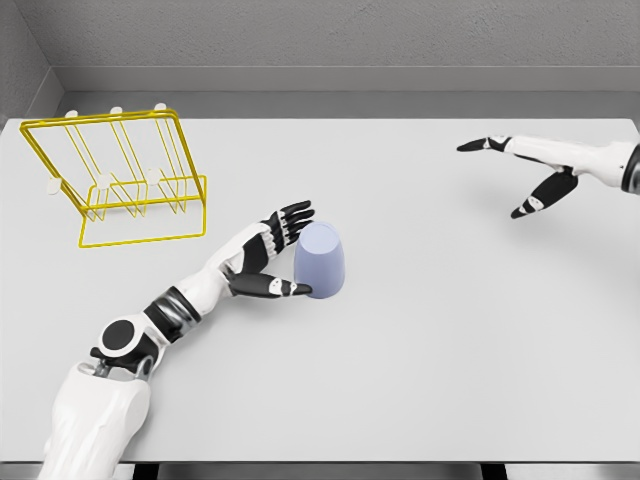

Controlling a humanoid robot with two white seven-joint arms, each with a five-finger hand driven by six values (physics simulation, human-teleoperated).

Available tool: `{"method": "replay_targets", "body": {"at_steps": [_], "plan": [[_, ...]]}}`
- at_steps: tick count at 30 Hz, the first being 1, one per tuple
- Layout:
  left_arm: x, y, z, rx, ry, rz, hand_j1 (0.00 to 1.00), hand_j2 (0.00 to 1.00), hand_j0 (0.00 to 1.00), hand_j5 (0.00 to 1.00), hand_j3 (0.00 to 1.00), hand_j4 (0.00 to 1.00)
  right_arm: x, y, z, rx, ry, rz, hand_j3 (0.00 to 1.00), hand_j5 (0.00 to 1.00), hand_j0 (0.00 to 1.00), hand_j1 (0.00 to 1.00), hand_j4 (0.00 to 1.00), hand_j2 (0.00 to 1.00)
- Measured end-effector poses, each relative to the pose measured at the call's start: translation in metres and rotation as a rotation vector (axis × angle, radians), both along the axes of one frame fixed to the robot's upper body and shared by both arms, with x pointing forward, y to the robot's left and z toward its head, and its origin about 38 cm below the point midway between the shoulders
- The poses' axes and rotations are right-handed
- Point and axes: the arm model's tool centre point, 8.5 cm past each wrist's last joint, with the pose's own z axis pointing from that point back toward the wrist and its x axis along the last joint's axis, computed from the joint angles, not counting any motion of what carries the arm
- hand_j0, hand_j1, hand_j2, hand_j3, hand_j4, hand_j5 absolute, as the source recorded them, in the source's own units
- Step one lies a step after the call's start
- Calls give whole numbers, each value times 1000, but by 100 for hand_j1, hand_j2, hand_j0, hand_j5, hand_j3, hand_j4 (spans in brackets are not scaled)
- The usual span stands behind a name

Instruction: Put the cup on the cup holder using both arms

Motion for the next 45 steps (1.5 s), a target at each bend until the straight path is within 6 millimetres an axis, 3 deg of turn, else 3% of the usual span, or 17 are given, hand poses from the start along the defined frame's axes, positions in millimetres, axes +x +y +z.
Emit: {"method": "replay_targets", "body": {"at_steps": [14, 40, 45], "plan": [[0, -5, 1, -13, -12, -2, 100, 100, 100, 100, 100, 100, -1, 10, -1, 2, 0, 28, 100, 100, 100, 100, 100, 100], [-1, -23, 0, -14, -14, -11, 100, 100, 100, 100, 100, 100, 3, -6, -3, -9, 8, -24, 100, 100, 100, 100, 100, 100], [-1, -23, 0, -10, -15, -11, 78, 78, 78, 78, 78, 78, 3, -6, -4, -9, 8, -24, 100, 100, 100, 100, 100, 100]]}}
